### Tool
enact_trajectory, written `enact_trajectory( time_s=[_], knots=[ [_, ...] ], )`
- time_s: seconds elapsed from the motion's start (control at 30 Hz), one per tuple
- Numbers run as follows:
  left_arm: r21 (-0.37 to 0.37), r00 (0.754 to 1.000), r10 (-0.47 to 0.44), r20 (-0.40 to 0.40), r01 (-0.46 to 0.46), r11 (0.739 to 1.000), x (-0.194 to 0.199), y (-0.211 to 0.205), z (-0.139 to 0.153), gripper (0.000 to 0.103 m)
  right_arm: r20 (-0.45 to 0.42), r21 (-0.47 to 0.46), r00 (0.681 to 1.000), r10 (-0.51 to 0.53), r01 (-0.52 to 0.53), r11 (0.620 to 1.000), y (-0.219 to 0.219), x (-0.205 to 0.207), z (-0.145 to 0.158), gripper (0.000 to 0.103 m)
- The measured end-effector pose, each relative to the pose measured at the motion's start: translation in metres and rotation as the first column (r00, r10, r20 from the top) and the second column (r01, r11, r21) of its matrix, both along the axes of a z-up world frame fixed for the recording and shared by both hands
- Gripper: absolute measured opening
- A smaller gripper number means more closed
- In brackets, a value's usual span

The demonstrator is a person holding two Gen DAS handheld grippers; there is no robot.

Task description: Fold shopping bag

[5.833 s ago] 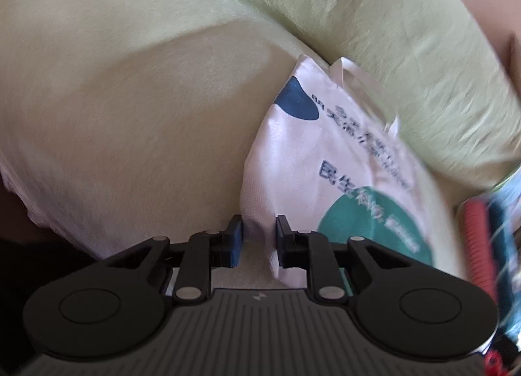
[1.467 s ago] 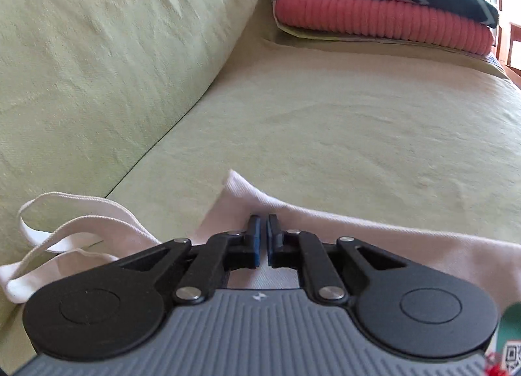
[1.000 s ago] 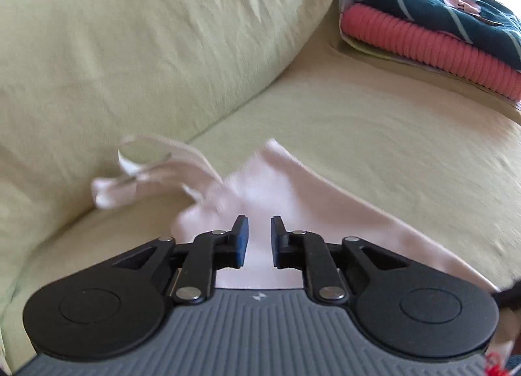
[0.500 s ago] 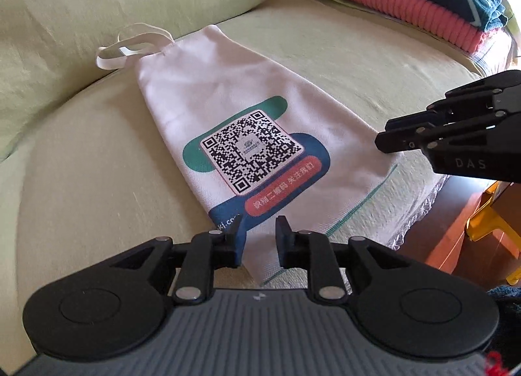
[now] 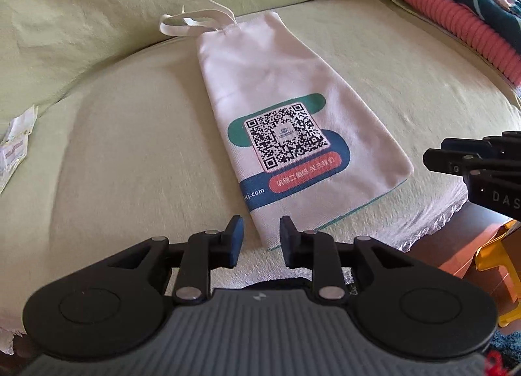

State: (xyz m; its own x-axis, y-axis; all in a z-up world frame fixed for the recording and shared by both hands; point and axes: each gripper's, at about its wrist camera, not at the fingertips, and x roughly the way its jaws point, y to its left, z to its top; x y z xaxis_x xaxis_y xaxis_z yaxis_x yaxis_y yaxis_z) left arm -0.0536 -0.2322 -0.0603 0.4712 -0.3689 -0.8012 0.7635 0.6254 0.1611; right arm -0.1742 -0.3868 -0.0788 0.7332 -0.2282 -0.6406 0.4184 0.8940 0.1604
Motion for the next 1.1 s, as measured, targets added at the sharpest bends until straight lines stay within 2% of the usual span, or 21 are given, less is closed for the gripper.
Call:
enact_trajectory(
  time_s=[0.17, 0.23, 0.3, 0.4, 0.7, 0.83, 0.9, 0.97, 1.03, 1.1],
  knots=[
    [-0.033, 0.999, 0.019, 0.038, -0.018, 0.999, -0.012, 0.008, 0.020, 0.039, 0.055, -0.009, 0.998, 0.006, -0.006, 1.000, 0.005, -0.011, 0.018, 0.021],
    [-0.041, 0.999, 0.026, 0.048, -0.024, 0.999, -0.017, 0.011, 0.026, 0.043, 0.071, -0.018, 0.997, 0.017, -0.015, 1.000, 0.009, -0.015, 0.024, 0.022],
    [-0.048, 0.997, 0.033, 0.067, -0.030, 0.998, -0.023, 0.014, 0.031, 0.051, 0.086, -0.028, 0.996, 0.029, -0.026, 0.999, 0.012, -0.020, 0.030, 0.027],
    [-0.056, 0.995, 0.038, 0.089, -0.033, 0.998, -0.033, 0.018, 0.037, 0.051, 0.113, -0.044, 0.992, 0.047, -0.042, 0.998, 0.018, -0.028, 0.038, 0.032],
    [-0.072, 0.993, 0.024, 0.115, -0.015, 0.997, -0.054, 0.022, 0.048, 0.051, 0.178, -0.070, 0.982, 0.059, -0.047, 0.996, 0.023, -0.050, 0.052, 0.033],
    [-0.080, 0.991, -0.004, 0.133, 0.015, 0.997, -0.056, 0.022, 0.045, 0.051, 0.199, -0.109, 0.977, 0.080, -0.059, 0.992, 0.024, -0.053, 0.054, 0.034],
    [-0.084, 0.988, -0.028, 0.154, 0.041, 0.996, -0.057, 0.026, 0.042, 0.051, 0.209, -0.161, 0.972, 0.107, -0.074, 0.984, 0.026, -0.055, 0.052, 0.036],
    [-0.086, 0.974, -0.084, 0.211, 0.104, 0.991, -0.057, 0.032, 0.033, 0.051, 0.197, -0.235, 0.969, 0.152, -0.104, 0.966, 0.028, -0.056, 0.046, 0.037],
    [-0.042, 0.953, -0.136, 0.271, 0.153, 0.987, -0.057, 0.035, 0.021, 0.051, 0.154, -0.319, 0.966, 0.207, -0.150, 0.936, 0.030, -0.056, 0.035, 0.037],
    [0.027, 0.916, -0.213, 0.340, 0.217, 0.976, -0.060, 0.034, 0.006, 0.051, 0.097, -0.396, 0.961, 0.260, -0.203, 0.896, 0.033, -0.054, 0.024, 0.037]
  ],
)
